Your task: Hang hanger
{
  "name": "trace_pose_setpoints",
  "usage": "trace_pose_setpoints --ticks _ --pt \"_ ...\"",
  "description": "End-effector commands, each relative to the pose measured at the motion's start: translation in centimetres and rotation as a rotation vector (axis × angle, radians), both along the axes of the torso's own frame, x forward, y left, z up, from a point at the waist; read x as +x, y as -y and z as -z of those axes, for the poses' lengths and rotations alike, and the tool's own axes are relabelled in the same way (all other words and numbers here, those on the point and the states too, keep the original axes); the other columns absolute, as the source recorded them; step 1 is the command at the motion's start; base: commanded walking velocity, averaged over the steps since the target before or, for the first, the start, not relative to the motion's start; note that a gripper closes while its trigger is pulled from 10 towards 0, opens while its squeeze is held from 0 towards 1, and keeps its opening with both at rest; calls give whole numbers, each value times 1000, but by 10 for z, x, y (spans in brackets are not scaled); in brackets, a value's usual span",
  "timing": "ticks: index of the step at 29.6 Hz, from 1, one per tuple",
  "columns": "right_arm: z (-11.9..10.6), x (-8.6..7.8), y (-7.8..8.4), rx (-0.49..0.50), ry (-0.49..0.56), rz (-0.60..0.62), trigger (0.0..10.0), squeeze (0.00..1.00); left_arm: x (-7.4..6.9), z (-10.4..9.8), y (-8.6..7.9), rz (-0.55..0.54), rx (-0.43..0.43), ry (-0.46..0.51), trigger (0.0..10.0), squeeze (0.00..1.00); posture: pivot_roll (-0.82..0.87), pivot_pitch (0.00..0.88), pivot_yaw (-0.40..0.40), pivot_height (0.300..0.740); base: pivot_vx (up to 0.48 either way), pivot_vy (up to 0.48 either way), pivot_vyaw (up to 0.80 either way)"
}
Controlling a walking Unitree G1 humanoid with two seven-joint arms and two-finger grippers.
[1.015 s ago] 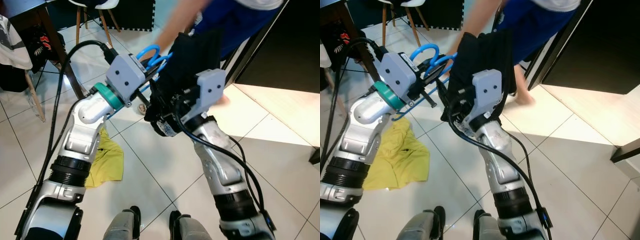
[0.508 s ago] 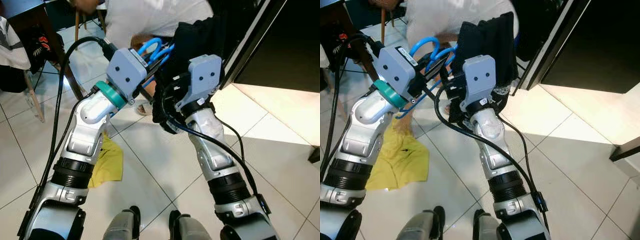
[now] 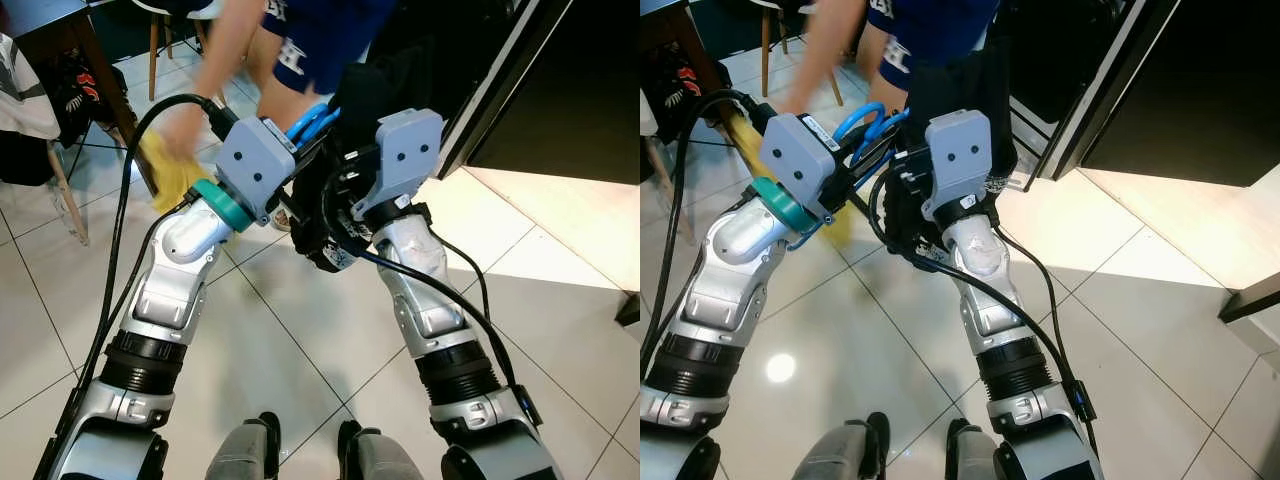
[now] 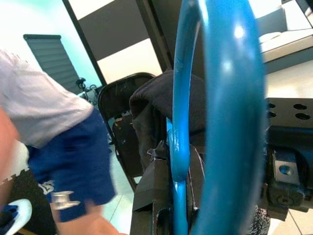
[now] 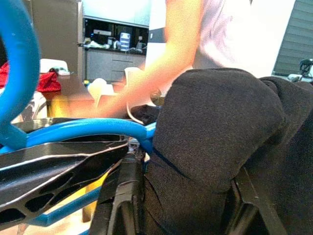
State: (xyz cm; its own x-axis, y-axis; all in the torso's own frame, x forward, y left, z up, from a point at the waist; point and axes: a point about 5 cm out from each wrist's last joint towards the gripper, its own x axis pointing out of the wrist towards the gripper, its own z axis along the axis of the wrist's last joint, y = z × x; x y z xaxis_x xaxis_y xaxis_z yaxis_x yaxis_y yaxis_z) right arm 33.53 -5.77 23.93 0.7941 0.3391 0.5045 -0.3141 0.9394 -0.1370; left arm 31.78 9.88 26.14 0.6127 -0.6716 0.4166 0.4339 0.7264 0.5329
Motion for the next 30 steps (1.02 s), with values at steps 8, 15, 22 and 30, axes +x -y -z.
trace_pose_setpoints --ticks 8,15,22,30 --pt "21 5 42 -50 -95 -51 196 0 -11 -13 -16 -26 -15 84 0 0 72 144 -2 740 0 0 0" --pt "27 -12 33 -108 -120 -255 10000 1000 -10 -14 -13 -20 -20 84 0 0 58 145 0 740 0 0 0" --pt "32 -12 36 -163 -135 -264 10000 1000 -10 -16 -11 -15 -22 87 0 0 57 144 0 740 0 0 0" --pt "35 4 45 -194 -153 -91 10000 0 -13 -19 -9 -1 -27 92 0 0 63 143 0 740 0 0 0"
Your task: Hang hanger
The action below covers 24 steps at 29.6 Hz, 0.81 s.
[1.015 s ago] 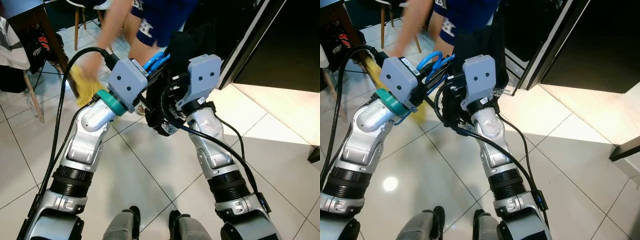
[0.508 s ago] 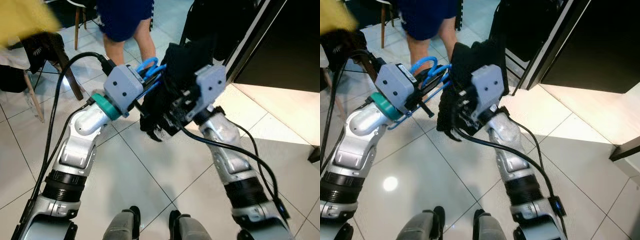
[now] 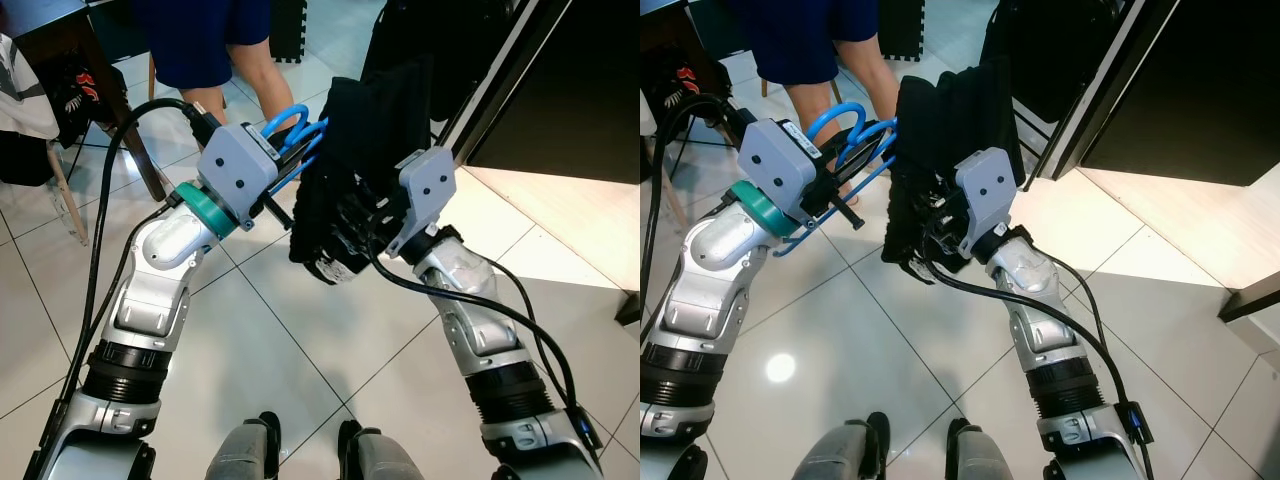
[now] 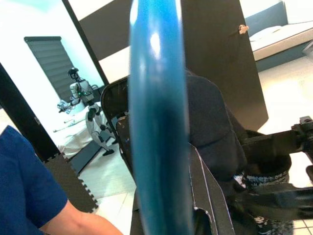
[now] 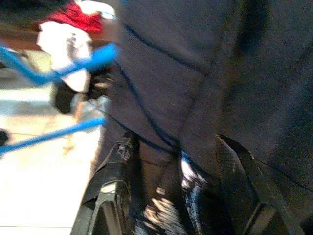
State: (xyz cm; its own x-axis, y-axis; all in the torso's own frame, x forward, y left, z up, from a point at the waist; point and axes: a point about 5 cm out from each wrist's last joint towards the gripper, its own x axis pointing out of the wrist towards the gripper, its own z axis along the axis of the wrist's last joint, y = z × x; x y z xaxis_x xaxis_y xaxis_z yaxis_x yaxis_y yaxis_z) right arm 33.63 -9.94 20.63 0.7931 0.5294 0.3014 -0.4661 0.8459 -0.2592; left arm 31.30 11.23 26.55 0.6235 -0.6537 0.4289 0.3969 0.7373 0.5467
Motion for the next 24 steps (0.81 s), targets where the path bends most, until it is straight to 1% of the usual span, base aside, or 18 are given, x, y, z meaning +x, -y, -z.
trace_pose_setpoints --ticks 1,4,6,7,8,9,10,11,12,14,15,19,23,24 --pt "2 6 4 14 -5 83 10000 0 -8 -15 4 33 -32 68 0 0 65 143 0 740 0 0 0" --pt "1 9 3 31 -11 116 10000 0 -9 -16 5 36 -34 68 0 0 65 143 1 740 0 0 0" --pt "1 9 3 31 -11 116 10000 0 -9 -16 5 36 -34 68 0 0 65 143 1 740 0 0 0" --pt "0 11 2 51 -16 129 10000 0 -9 -16 6 39 -35 69 0 0 65 143 1 740 0 0 0" --pt "0 11 2 51 -16 129 10000 0 -9 -16 6 39 -35 69 0 0 65 143 1 740 0 0 0" --pt "-1 13 0 76 -18 145 4941 0 -9 -17 7 42 -37 71 0 0 68 141 3 740 0 0 0" --pt "-1 13 0 76 -18 145 4941 0 -9 -17 7 42 -37 71 0 0 68 141 3 740 0 0 0" --pt "-4 14 0 99 -4 158 0 0 -9 -17 7 44 -39 72 0 0 68 141 3 740 0 0 0" --pt "-8 15 1 131 8 177 0 0 -9 -18 8 45 -39 73 0 0 68 141 3 740 0 0 0" --pt "-8 15 1 131 8 177 0 0 -9 -18 8 45 -39 73 0 0 68 141 3 740 0 0 0" --pt "-12 17 4 151 18 194 0 0 -9 -17 7 45 -39 74 0 0 68 141 3 740 0 0 0" --pt "-18 19 11 160 48 233 0 0 -9 -16 6 40 -37 71 0 0 70 141 2 740 0 0 0" --pt "-27 20 22 158 92 268 0 0 -8 -12 2 11 -31 61 0 0 70 146 1 740 0 0 0" --pt "-27 20 22 158 92 268 0 0 -8 -12 2 11 -31 61 0 0 70 146 1 740 0 0 0"
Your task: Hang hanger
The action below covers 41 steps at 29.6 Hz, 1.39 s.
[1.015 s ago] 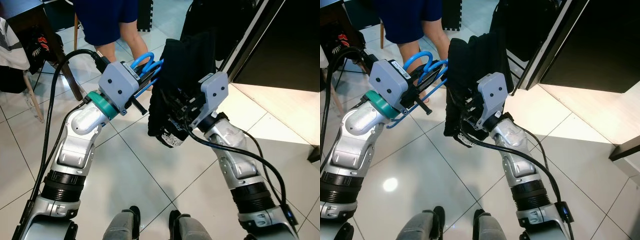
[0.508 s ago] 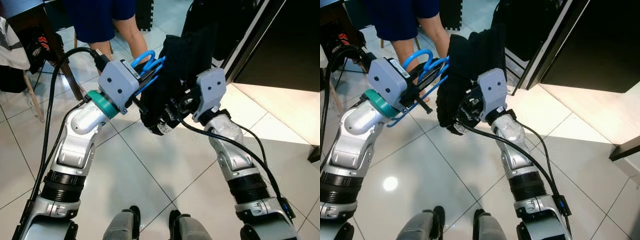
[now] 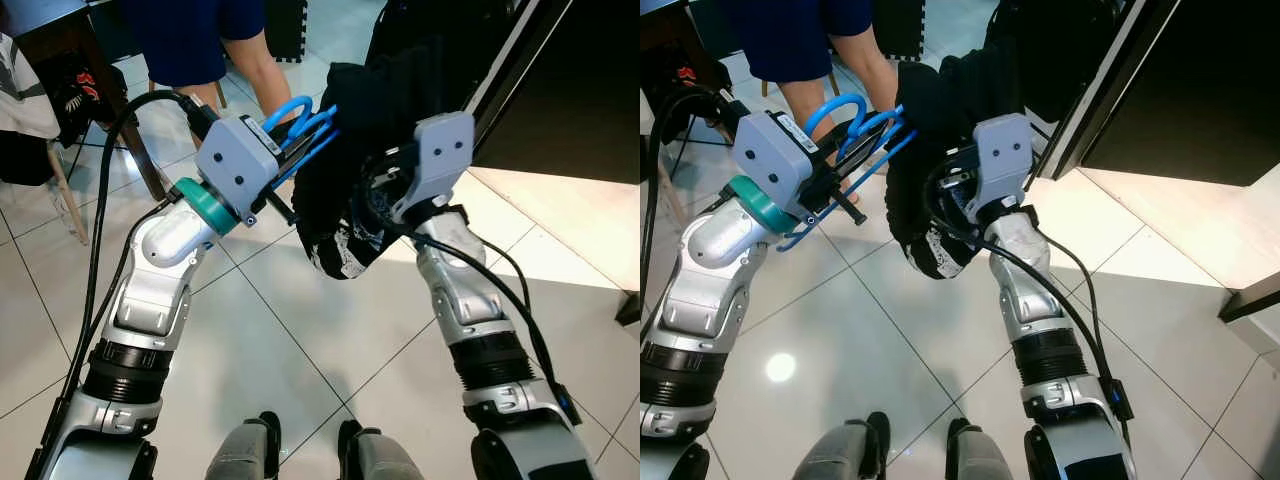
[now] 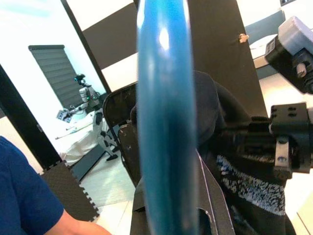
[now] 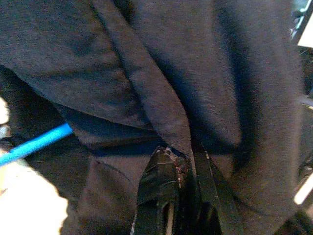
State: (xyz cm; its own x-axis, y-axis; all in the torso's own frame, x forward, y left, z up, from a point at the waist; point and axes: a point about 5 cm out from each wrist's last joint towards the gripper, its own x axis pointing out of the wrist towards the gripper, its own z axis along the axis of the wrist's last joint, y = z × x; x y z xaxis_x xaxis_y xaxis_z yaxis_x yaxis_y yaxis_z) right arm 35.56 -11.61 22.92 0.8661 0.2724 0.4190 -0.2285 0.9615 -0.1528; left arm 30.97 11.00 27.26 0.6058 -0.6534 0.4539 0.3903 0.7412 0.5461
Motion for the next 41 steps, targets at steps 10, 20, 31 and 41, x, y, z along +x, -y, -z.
trace_pose_setpoints --ticks 10,20,31,41 --pt "-31 -1 22 77 107 69 0 0 4 10 -14 -100 -23 -29 0 0 69 148 3 740 0 0 0" --pt "-88 3 38 229 230 147 0 0 -16 54 -13 -47 46 -179 0 0 71 146 6 740 0 0 0" --pt "-54 21 40 248 65 226 4078 0 -50 85 4 -31 65 -202 0 0 90 133 1 740 0 0 0" --pt "1 19 40 238 -125 192 10000 0 -52 67 -20 -229 -44 -156 0 0 102 137 1 740 0 0 0"
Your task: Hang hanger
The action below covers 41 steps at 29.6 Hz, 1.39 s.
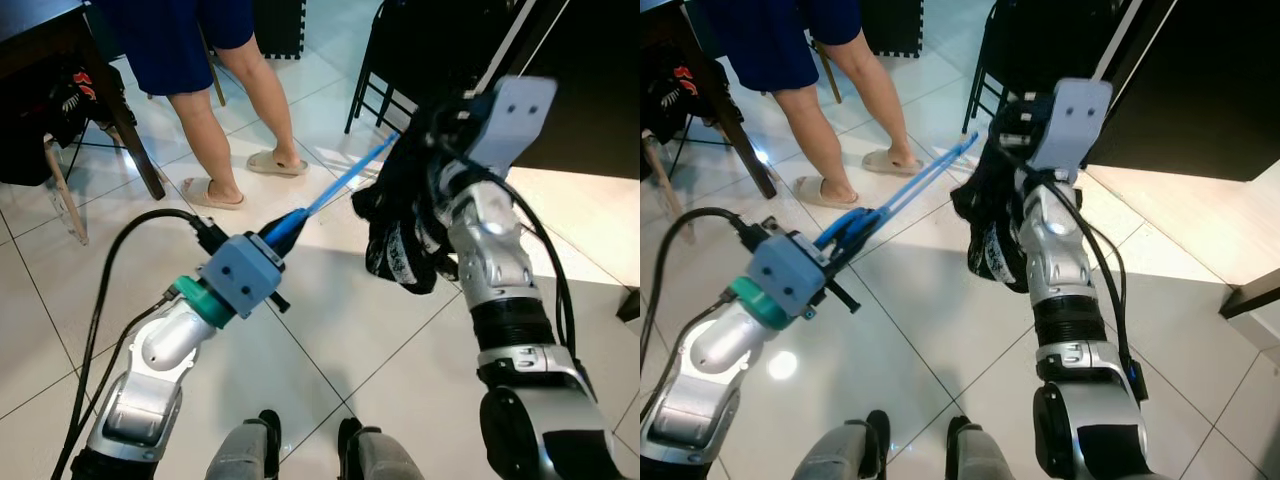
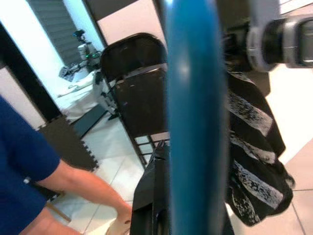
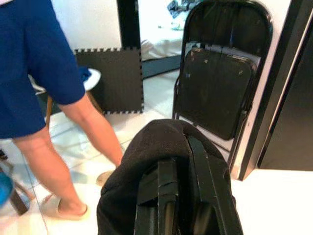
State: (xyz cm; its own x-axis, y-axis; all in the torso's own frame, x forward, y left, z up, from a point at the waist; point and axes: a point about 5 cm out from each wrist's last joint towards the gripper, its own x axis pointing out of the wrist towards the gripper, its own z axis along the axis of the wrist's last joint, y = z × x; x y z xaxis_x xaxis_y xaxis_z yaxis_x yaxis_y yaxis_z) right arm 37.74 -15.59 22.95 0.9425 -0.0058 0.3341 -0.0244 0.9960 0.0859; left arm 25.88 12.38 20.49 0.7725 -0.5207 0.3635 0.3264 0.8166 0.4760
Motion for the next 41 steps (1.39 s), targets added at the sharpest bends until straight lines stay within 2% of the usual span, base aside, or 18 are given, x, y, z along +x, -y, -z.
trace_pose_setpoints --ticks 1,2,3,5,6,8,11,12,14,15,17,19,25,30,41 --pt "1 -2 0 14 5 -17 10000 0 -1 -1 -6 -51 -20 -6 0 0 102 137 1 740 0 0 0" --pt "1 -2 0 14 5 -17 10000 0 -1 -1 -6 -51 -20 -6 0 0 102 137 1 740 0 0 0" --pt "11 -9 0 17 -12 -47 10000 0 1 -2 -17 -142 -73 -25 8745 0 100 137 -4 740 0 0 0" --pt "11 -9 0 17 -12 -47 10000 0 1 -2 -17 -142 -73 -25 8745 0 100 137 -4 740 0 0 0" --pt "25 -16 1 38 -35 -77 10000 0 1 -4 -28 -221 -120 -43 10000 0 103 135 -9 740 0 0 0" --pt "52 -39 3 90 -68 -116 10000 0 2 -3 -50 -330 -229 -132 10000 0 122 125 -18 740 0 0 0" --pt "57 -45 4 113 -73 -127 10000 0 3 -2 -56 -350 -256 -161 10000 0 122 125 -18 740 0 0 0" --pt "56 -56 1 121 -42 -153 10000 0 5 -7 -64 -378 -298 -180 10000 0 123 120 -19 740 0 0 0" --pt "49 -62 -6 93 -9 -185 10000 0 7 -19 -69 -404 -237 -129 10000 0 128 108 -23 740 0 0 0" --pt "49 -62 -6 93 -9 -185 10000 0 7 -19 -69 -404 -237 -129 10000 0 128 108 -23 740 0 0 0" --pt "38 -65 -13 90 19 -219 10000 0 10 -34 -72 -436 -162 -56 10000 0 134 95 -28 740 0 0 0" --pt "32 -65 -18 84 31 -247 10000 0 14 -41 -75 -458 -145 -25 10000 0 137 89 -29 740 0 0 0" --pt "28 -63 -23 78 34 -260 10000 0 17 -39 -85 -508 -169 -45 10000 0 135 81 -26 740 0 0 0" --pt "23 -60 -24 69 41 -270 10000 0 15 -40 -96 -549 -222 -69 10000 0 136 80 -28 740 0 0 0" --pt "16 -58 -29 50 55 -293 10000 0 15 -44 -100 -620 -244 -46 10000 0 141 63 -25 740 0 0 0"
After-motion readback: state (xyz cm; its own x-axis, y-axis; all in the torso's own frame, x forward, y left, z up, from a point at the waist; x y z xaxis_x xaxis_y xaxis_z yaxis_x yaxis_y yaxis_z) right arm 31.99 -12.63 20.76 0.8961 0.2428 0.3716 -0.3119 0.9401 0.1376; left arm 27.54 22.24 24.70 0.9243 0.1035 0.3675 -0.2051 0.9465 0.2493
